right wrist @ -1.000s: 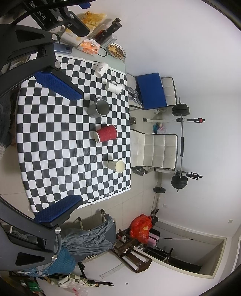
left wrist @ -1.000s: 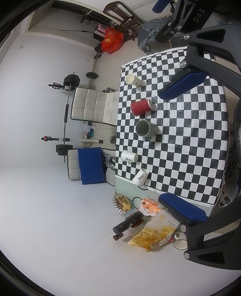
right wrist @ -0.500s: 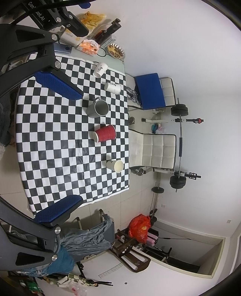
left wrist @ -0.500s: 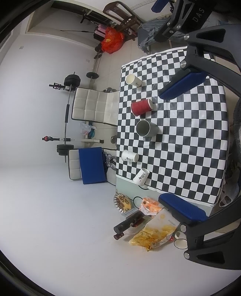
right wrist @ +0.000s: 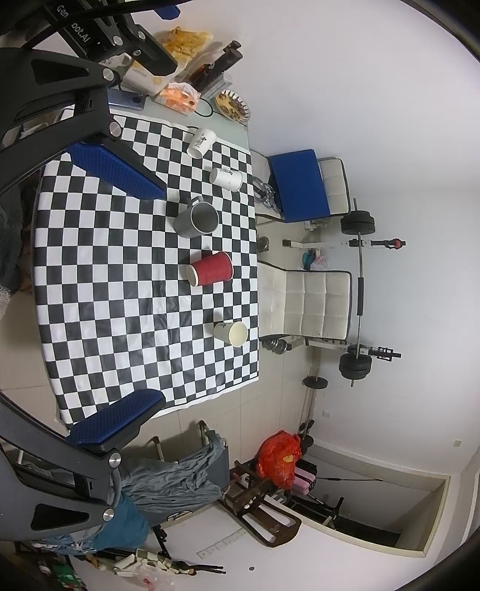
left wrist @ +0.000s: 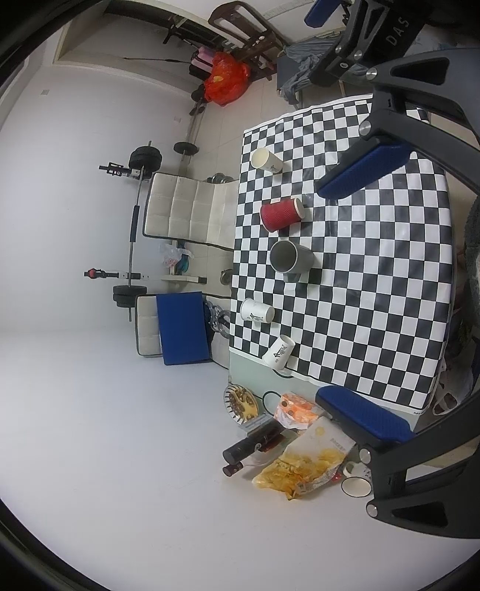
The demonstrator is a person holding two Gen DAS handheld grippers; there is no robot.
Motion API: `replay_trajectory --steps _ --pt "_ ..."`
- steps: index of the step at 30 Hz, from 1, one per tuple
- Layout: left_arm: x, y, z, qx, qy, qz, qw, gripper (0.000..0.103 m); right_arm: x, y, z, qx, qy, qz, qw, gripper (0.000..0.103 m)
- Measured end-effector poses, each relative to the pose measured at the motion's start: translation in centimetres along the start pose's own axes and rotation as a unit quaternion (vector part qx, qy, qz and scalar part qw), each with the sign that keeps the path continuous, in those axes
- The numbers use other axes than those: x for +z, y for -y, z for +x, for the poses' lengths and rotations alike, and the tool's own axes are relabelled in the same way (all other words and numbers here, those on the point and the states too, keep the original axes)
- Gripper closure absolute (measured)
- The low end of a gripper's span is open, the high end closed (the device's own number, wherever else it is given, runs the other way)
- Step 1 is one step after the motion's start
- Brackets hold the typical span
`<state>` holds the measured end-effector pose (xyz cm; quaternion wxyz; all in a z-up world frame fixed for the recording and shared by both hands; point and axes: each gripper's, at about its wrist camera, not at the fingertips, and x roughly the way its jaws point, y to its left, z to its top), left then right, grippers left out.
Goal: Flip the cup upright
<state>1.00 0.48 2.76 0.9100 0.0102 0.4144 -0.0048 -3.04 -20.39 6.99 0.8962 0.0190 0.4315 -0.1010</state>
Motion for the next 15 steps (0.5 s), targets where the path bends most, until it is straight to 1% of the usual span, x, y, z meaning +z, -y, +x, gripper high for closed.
replay_trajectory --steps 4,6,7,8,10,11,15 --pt "0.8 -0.1 0.9 0.016 -0.013 -0.012 0.9997 0.000 0.1 -0.5 1.6 0.011 -0.014 -0.005 1.000 0.000" --pt "0.9 -0.3 1.9 0.034 -0.022 -0.018 0.9990 0.000 -0.1 -0.7 3.1 0.020 -0.027 -0.007 0.999 0.000" --pt "1.1 -0.5 2.7 0.043 -0.029 -0.025 0.9983 0.000 -0.4 -0.7 4.2 0.025 -0.034 -0.008 0.999 0.000" --pt "0.4 -0.8 2.9 0.051 -0.032 -0.029 0.9978 0.000 -0.8 -0.6 5.3 0.030 -0.042 -0.011 0.999 0.000" --pt "0.1 -1.4 4.4 0.072 -0.046 -0.039 0.9956 0.000 -1.2 -1.0 7.8 0.041 -0.060 -0.019 0.997 0.000" --pt "-0.6 -1.7 5.3 0.085 -0.051 -0.042 0.9942 0.000 -1.3 -1.5 9.1 0.046 -0.070 -0.024 0.996 0.000" --pt "-1.6 -3.2 8.6 0.128 -0.081 -0.059 0.9868 0.000 -2.2 -3.4 13.9 0.079 -0.102 -0.040 0.991 0.000"
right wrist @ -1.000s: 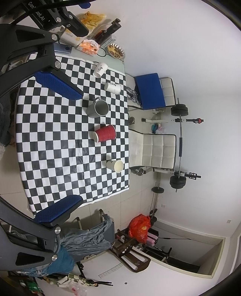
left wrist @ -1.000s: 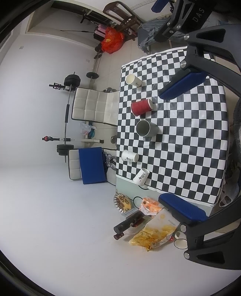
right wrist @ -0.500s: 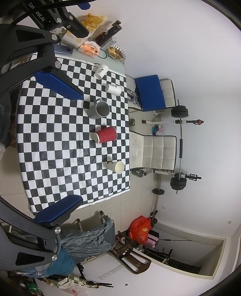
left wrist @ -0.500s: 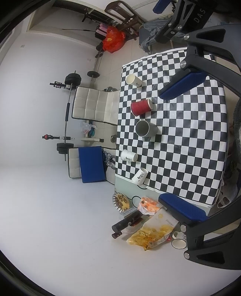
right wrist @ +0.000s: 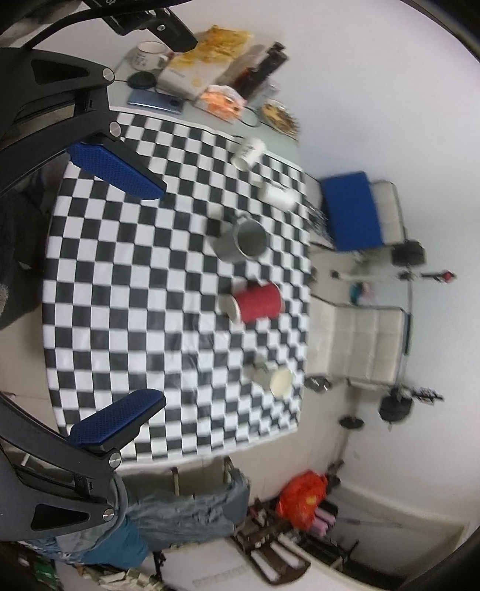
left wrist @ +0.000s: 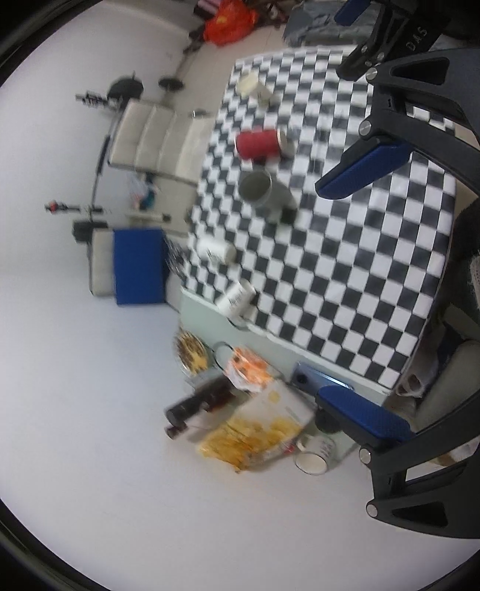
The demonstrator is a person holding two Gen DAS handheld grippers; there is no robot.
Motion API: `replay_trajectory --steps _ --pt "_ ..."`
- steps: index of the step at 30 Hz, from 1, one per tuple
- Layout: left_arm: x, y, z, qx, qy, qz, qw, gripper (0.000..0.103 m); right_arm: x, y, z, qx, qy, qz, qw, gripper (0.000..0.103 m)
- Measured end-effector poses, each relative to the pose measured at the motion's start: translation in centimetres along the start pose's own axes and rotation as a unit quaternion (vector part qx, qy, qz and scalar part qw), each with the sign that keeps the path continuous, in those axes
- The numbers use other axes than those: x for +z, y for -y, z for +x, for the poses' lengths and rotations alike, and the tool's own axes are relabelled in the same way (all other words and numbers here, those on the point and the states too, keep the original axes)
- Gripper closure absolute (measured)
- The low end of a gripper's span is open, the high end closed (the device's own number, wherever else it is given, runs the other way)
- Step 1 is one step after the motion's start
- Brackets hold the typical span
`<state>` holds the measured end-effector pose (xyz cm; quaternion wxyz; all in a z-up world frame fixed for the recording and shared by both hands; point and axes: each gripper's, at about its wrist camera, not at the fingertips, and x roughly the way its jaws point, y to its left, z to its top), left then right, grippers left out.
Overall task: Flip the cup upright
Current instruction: 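Reach the left gripper to the white paper cup lying on its side and close on it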
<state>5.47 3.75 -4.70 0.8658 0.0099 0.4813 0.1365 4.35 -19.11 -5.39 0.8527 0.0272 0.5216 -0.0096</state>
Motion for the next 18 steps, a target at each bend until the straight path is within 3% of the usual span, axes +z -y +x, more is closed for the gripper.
replay_trajectory --steps 9,18 --pt "1.4 -1.6 9.2 0.053 -0.065 -0.013 0.9964 0.000 3.4 -5.3 11.4 0.026 -0.050 -0.027 0.998 0.000" --pt "8.5 -1.9 18.4 0.049 -0.102 0.002 0.9936 0.000 9.8 -11.1 20.3 0.031 -0.099 -0.044 0.994 0.000"
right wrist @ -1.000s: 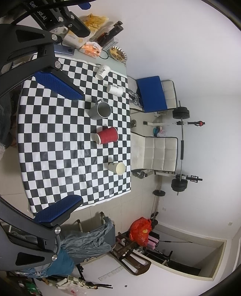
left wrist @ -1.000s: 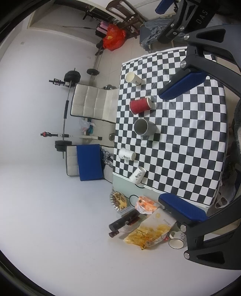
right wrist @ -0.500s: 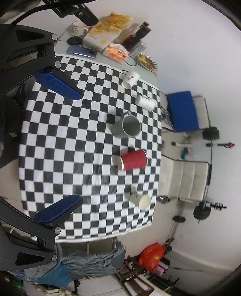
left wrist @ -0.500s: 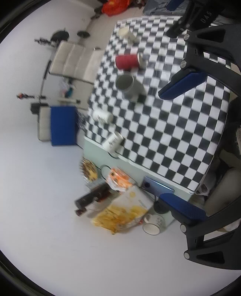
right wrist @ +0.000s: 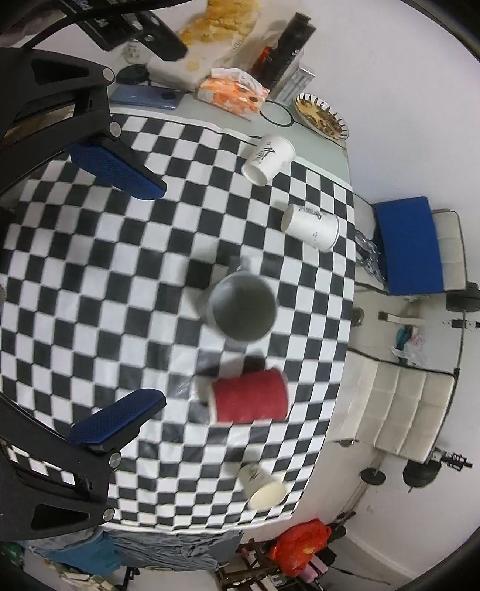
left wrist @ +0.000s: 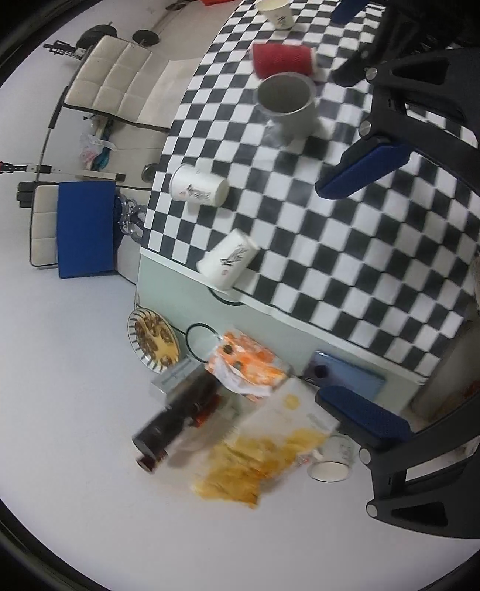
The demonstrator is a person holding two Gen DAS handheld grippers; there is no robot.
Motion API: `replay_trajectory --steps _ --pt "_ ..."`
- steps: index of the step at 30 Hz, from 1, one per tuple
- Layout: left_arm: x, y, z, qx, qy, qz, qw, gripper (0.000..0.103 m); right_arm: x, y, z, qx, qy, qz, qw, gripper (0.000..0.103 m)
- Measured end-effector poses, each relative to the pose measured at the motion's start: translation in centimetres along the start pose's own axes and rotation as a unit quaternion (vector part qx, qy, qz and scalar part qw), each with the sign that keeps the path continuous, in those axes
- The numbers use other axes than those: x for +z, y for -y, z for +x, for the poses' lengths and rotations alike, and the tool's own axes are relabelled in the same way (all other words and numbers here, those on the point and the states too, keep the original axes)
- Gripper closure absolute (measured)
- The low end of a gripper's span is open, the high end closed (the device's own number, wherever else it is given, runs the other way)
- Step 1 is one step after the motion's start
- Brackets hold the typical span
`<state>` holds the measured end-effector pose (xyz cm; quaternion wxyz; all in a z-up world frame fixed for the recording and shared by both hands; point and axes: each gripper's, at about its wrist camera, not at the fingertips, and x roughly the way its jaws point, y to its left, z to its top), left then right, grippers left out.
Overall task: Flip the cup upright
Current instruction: 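Reach the left gripper to the white paper cup lying on its side and close on it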
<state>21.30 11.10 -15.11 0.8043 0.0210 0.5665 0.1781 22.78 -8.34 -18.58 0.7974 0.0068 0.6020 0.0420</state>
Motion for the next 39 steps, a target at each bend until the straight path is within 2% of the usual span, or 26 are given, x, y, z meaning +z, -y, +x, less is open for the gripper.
replay_trajectory --steps 4,12,15,22,27,35,39 --pt "4.0 0.6 3.1 -0.001 -0.011 0.016 0.9998 0.000 4.1 -1.7 3.1 -0.006 -0.019 0.002 1.000 0.000" --pt "10.3 2.5 9.8 0.002 -0.032 0.045 0.9985 0.000 11.1 -3.1 8.2 -0.076 -0.031 -0.004 0.997 0.000" --pt "11.7 3.4 11.7 -0.002 -0.041 0.054 0.9977 0.000 13.0 -2.8 9.9 -0.095 -0.040 -0.006 0.995 0.000" --pt "14.2 6.6 16.4 -0.014 -0.069 0.088 0.9937 0.000 16.3 -2.6 13.4 -0.140 -0.056 -0.027 0.988 0.000" --pt "15.3 8.4 19.3 -0.033 -0.095 0.101 0.9899 0.000 18.0 -2.4 15.6 -0.154 -0.070 -0.036 0.985 0.000" --pt "16.1 11.2 23.0 -0.080 -0.132 0.108 0.9822 0.000 19.7 -1.6 18.4 -0.176 -0.089 -0.045 0.979 0.000" --pt "16.5 12.1 23.1 -0.118 -0.129 0.104 0.9792 0.000 20.2 -0.9 19.3 -0.188 -0.090 -0.041 0.977 0.000"
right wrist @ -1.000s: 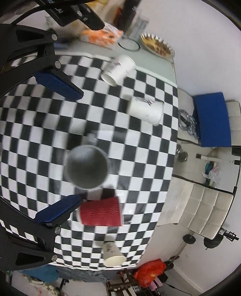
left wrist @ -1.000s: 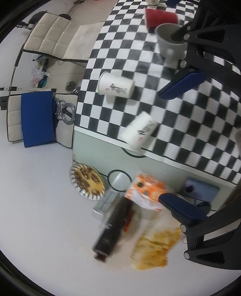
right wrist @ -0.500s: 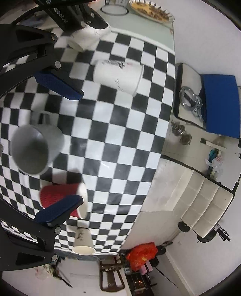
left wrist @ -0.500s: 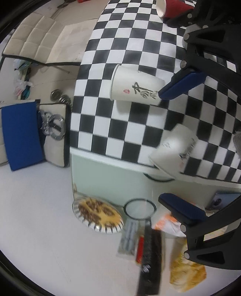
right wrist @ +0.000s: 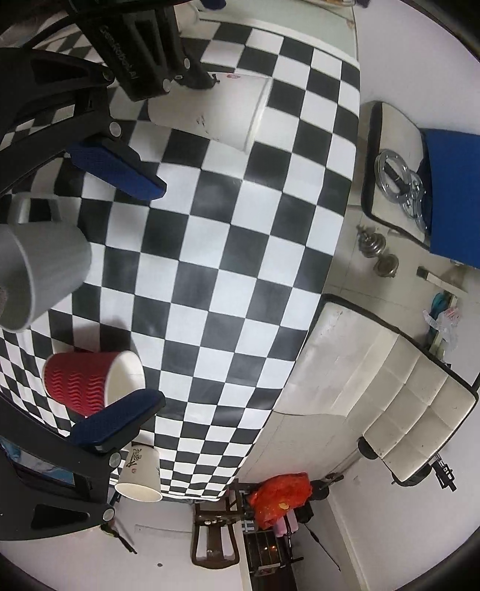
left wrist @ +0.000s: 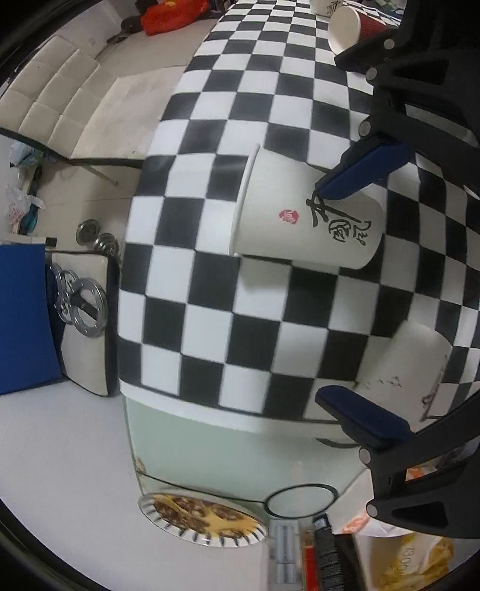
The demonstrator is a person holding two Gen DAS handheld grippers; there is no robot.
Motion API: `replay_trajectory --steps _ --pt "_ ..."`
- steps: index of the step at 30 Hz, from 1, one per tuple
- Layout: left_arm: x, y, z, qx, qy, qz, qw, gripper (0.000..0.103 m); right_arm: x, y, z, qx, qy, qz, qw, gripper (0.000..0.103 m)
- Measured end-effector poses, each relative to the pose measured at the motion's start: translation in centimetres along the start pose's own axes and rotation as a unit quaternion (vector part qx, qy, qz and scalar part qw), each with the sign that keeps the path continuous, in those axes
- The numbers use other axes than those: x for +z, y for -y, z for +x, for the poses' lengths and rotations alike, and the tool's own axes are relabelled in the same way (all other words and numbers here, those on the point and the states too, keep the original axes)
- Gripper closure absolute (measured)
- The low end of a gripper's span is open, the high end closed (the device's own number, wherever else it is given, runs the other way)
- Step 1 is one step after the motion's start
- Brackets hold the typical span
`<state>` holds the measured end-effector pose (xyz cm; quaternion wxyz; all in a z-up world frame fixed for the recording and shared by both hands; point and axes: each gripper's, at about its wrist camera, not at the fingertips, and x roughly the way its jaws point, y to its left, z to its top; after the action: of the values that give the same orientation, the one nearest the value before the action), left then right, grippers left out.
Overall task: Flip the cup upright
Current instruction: 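Reach the left gripper to the white paper cup lying on its side and close on it, then lift the white paper cup with the left gripper and carry it toward the right gripper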
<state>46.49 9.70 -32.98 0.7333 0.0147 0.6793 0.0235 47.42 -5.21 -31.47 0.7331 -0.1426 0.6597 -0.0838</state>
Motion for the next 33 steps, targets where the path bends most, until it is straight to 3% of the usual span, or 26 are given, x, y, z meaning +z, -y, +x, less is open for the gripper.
replay_trajectory --steps 10,18,23,33 --pt "1.0 1.4 0.5 -0.040 -0.001 0.024 0.9989 0.002 0.5 0.9 0.6 -0.002 -0.013 0.008 1.000 0.000" --pt "1.7 2.0 1.9 -0.044 -0.003 0.051 0.9977 0.006 0.0 1.9 0.3 -0.016 -0.021 0.008 1.000 0.000" --pt "1.9 2.1 2.9 -0.045 -0.011 0.053 0.9975 0.043 0.0 2.1 0.0 -0.017 -0.020 0.012 1.000 0.000" --pt "1.3 1.3 0.7 -0.046 0.027 0.031 0.9981 0.045 -0.4 2.4 -0.9 -0.007 -0.019 0.019 1.000 0.000"
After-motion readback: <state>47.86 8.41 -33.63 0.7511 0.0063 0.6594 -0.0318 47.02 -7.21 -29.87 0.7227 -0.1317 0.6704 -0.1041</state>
